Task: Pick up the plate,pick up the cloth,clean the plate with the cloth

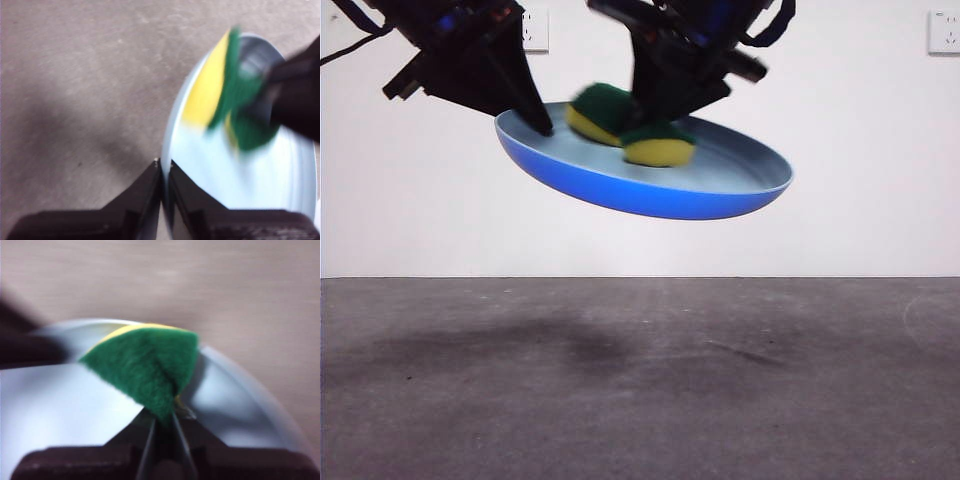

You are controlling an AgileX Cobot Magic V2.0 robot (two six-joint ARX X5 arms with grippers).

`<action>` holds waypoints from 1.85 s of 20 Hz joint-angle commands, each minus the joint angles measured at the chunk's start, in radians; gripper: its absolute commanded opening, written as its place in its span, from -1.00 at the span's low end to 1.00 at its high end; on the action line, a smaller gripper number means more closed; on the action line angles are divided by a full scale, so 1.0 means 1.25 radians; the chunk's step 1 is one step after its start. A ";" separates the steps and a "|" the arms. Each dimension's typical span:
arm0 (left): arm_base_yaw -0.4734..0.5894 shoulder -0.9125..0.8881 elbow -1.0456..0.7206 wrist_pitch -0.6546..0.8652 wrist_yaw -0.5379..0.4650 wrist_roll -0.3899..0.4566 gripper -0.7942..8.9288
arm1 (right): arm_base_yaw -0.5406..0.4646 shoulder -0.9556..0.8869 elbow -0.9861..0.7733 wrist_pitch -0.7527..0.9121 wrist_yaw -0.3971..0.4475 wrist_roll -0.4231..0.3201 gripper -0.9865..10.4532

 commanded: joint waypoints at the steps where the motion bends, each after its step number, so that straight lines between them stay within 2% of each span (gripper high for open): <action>1: -0.014 -0.003 0.001 0.075 0.050 -0.008 -0.85 | 0.014 0.012 -0.004 -0.047 -0.084 0.024 -0.86; 4: -0.004 -0.003 0.001 0.110 0.049 -0.027 -0.85 | 0.016 0.012 -0.004 -0.208 -0.092 0.005 -0.86; 5: -0.003 -0.003 0.001 0.110 0.049 -0.026 -0.85 | 0.016 0.012 -0.004 -0.263 -0.080 -0.020 -0.86; 6: 0.000 -0.003 0.001 0.107 0.050 -0.026 -0.85 | 0.016 0.012 -0.004 -0.306 -0.035 -0.034 -0.86; 8: 0.006 -0.003 0.001 0.092 0.052 -0.026 -0.85 | 0.015 0.012 -0.004 -0.345 0.139 -0.039 -0.85; 10: 0.007 -0.003 0.001 0.075 0.054 -0.024 -0.85 | 0.010 0.012 -0.004 -0.316 0.342 -0.039 -0.85; 12: 0.006 -0.003 0.001 0.060 0.055 -0.023 -0.85 | 0.010 0.012 -0.004 -0.236 0.447 -0.039 -0.85; 14: 0.006 -0.003 0.001 0.055 0.056 -0.021 -0.85 | 0.009 0.012 -0.004 -0.154 0.447 -0.038 -0.85; 16: 0.006 -0.003 0.001 0.055 0.057 -0.020 -0.85 | 0.009 0.012 -0.004 -0.083 0.420 -0.036 -0.85; 19: 0.006 -0.003 0.001 0.055 0.057 -0.018 -0.85 | 0.009 0.012 -0.004 0.000 0.300 -0.011 -0.85; 21: 0.006 -0.003 0.001 0.056 0.056 -0.017 -0.85 | 0.009 0.012 -0.004 0.021 0.172 0.015 -0.85; 22: 0.006 -0.003 0.001 0.056 0.055 -0.013 -0.85 | 0.009 0.012 -0.004 0.021 0.089 0.025 -0.85; 24: 0.006 -0.003 0.001 0.058 0.050 0.005 -0.85 | 0.009 0.012 -0.004 0.005 -0.020 0.028 -0.86; 26: 0.010 -0.003 0.001 0.063 0.050 0.010 -0.85 | 0.010 0.012 -0.004 -0.038 -0.107 0.027 -0.85; 27: 0.014 -0.003 0.001 0.066 0.050 0.010 -0.85 | 0.010 0.012 -0.004 -0.069 -0.127 0.027 -0.85; 29: 0.024 -0.003 0.001 0.069 0.048 0.023 -0.85 | 0.010 0.012 -0.004 -0.158 -0.131 0.013 -0.85; 30: 0.030 -0.003 0.001 0.068 0.037 0.024 -0.85 | 0.009 0.012 -0.004 -0.211 -0.108 -0.003 -0.85; 31: 0.034 -0.003 0.001 0.066 0.013 0.031 -0.85 | 0.009 0.012 -0.004 -0.252 -0.056 -0.009 -0.85; 34: 0.044 0.001 0.001 0.053 -0.100 0.089 -0.85 | 0.009 -0.014 -0.004 -0.301 0.161 -0.008 -0.85; 37: 0.053 0.036 0.001 0.045 -0.161 0.123 -0.85 | 0.010 -0.073 -0.004 -0.281 0.248 0.018 -0.85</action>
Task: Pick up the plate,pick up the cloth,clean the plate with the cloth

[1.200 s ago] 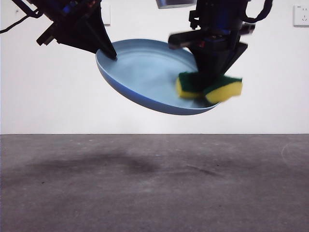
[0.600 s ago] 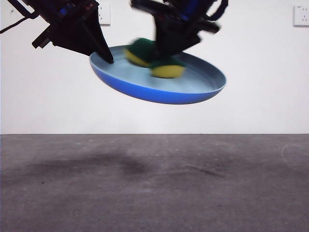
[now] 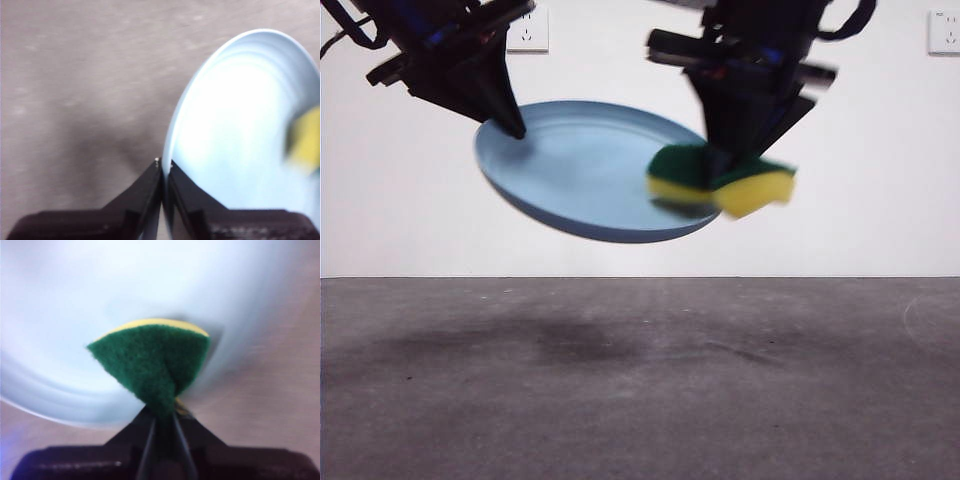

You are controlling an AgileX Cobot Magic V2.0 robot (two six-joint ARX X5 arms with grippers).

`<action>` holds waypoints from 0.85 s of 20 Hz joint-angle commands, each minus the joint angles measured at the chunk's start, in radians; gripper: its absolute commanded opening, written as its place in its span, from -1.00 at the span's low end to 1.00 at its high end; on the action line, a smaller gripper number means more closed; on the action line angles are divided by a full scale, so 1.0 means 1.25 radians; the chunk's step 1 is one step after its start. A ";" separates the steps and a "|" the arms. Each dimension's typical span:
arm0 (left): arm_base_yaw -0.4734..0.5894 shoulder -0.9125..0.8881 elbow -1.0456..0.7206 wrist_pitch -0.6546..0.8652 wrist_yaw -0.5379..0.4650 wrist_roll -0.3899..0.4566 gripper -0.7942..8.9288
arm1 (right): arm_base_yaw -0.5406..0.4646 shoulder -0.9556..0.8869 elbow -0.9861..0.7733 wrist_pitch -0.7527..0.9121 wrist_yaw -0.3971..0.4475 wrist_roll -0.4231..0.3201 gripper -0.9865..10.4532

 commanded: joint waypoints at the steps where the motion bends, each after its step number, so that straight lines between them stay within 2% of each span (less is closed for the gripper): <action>1: 0.016 0.041 0.003 0.001 -0.013 0.036 -0.85 | 0.000 -0.053 -0.007 0.021 0.045 0.022 -0.85; 11: 0.065 0.242 0.003 0.044 -0.020 0.038 -0.85 | -0.001 -0.232 -0.007 0.023 0.047 0.026 -0.85; 15: 0.081 0.329 0.003 0.067 -0.096 0.038 -0.84 | -0.001 -0.292 -0.007 0.014 0.047 0.027 -0.85; 17: 0.088 0.350 0.003 0.068 -0.102 0.038 -0.84 | -0.001 -0.307 -0.007 0.014 0.048 0.027 -0.85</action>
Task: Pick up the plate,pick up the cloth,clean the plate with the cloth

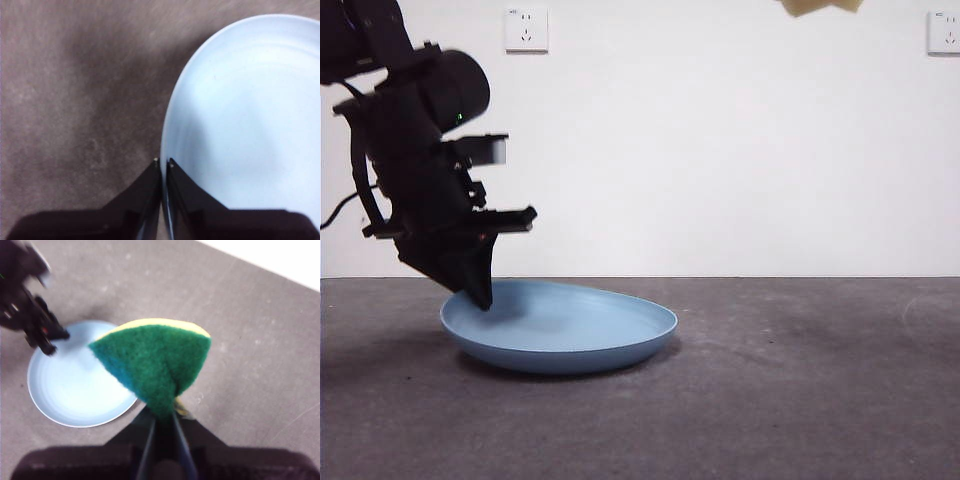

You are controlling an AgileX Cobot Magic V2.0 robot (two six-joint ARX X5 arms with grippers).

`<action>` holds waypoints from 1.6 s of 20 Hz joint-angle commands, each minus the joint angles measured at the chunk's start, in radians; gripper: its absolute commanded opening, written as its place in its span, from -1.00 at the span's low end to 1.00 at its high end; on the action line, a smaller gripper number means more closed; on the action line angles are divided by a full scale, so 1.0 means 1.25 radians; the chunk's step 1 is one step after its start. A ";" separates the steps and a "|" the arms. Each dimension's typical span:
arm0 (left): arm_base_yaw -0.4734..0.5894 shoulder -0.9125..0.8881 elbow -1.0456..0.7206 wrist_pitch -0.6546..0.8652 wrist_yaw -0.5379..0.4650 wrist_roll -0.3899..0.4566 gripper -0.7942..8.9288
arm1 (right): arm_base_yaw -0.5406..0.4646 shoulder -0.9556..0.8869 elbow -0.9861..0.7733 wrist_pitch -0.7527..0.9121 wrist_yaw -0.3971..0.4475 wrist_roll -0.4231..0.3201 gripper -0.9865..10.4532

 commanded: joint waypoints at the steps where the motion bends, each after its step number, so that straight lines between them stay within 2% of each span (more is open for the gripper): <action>1: 0.011 0.024 0.000 0.003 -0.027 0.013 -0.84 | 0.000 -0.004 -0.005 0.000 0.003 0.011 -0.86; 2: 0.011 0.024 0.000 0.010 -0.027 0.013 -0.81 | 0.000 -0.004 -0.005 0.000 0.003 0.011 -0.85; 3: 0.011 0.024 0.000 0.016 -0.023 0.013 -0.68 | -0.003 -0.003 -0.005 0.001 0.003 0.011 -0.85; 5: 0.011 0.024 0.000 0.024 -0.020 0.013 -0.26 | -0.005 0.009 -0.005 0.009 0.003 0.011 -0.85; 6: 0.010 0.017 0.000 0.025 -0.020 0.013 -0.24 | -0.005 0.019 -0.005 0.012 0.003 0.011 -0.86; 8: 0.007 -0.012 0.000 0.022 -0.020 0.010 -0.24 | -0.008 0.046 -0.005 0.017 0.002 0.013 -0.86; 10: 0.005 -0.066 0.000 0.010 -0.020 0.007 -0.24 | -0.020 0.083 -0.005 0.023 0.001 0.048 -0.85; 17: -0.008 -0.388 0.000 -0.087 -0.005 0.003 -0.24 | -0.101 0.310 -0.005 0.061 -0.014 0.067 -0.85; 20: -0.008 -0.512 0.000 -0.143 0.025 -0.017 -0.24 | -0.155 0.421 -0.005 0.103 -0.106 0.121 -0.85; 24: -0.008 -0.607 0.000 -0.224 0.027 -0.032 -0.25 | -0.200 0.539 -0.005 0.114 -0.169 0.174 -0.82; 27: -0.008 -0.624 0.000 -0.268 0.027 -0.032 -0.25 | -0.219 0.586 -0.005 0.107 -0.193 0.185 -0.81; 28: -0.008 -0.624 0.000 -0.280 0.027 -0.032 -0.25 | -0.221 0.593 -0.005 0.104 -0.193 0.184 -0.77; 29: -0.008 -0.624 0.000 -0.289 0.027 -0.032 -0.25 | -0.222 0.595 -0.005 0.101 -0.193 0.184 -0.63; 32: -0.008 -0.624 0.000 -0.292 0.027 -0.032 -0.25 | -0.225 0.595 -0.005 0.101 -0.192 0.184 -0.11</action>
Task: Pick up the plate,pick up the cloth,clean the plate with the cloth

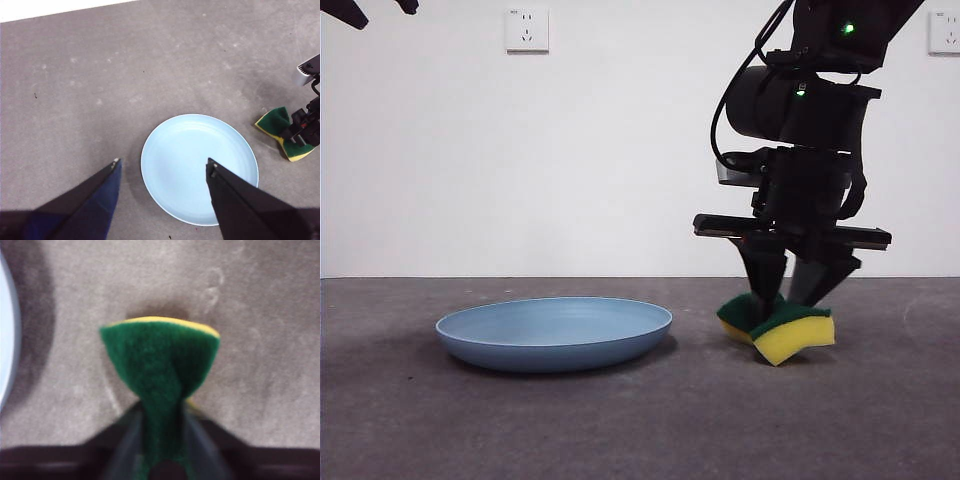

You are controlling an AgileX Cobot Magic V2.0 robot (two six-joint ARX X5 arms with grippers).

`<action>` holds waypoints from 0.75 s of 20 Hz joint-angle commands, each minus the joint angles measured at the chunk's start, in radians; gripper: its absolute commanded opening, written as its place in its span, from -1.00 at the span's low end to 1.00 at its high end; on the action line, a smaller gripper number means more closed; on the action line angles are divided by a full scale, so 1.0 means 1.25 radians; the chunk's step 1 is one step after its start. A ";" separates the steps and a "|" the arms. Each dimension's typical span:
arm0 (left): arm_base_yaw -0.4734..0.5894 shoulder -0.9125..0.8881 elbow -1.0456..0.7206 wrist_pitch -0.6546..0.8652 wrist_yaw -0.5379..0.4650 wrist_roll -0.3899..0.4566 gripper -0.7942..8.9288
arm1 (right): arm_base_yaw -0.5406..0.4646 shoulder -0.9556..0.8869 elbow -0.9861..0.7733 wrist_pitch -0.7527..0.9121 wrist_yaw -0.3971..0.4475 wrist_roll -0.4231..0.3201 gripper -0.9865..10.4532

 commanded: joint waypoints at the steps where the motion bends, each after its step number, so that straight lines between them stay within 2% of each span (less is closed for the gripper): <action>1: -0.003 0.000 -0.002 0.001 0.001 -0.005 -0.25 | -0.002 0.004 -0.005 0.000 0.002 0.010 -0.06; 9: -0.003 0.000 -0.002 -0.002 0.001 -0.005 -0.25 | -0.005 0.000 -0.005 -0.001 0.005 0.010 -0.05; 15: -0.003 0.000 -0.002 -0.001 -0.001 -0.002 -0.26 | -0.005 -0.114 -0.005 -0.061 0.004 0.001 -0.06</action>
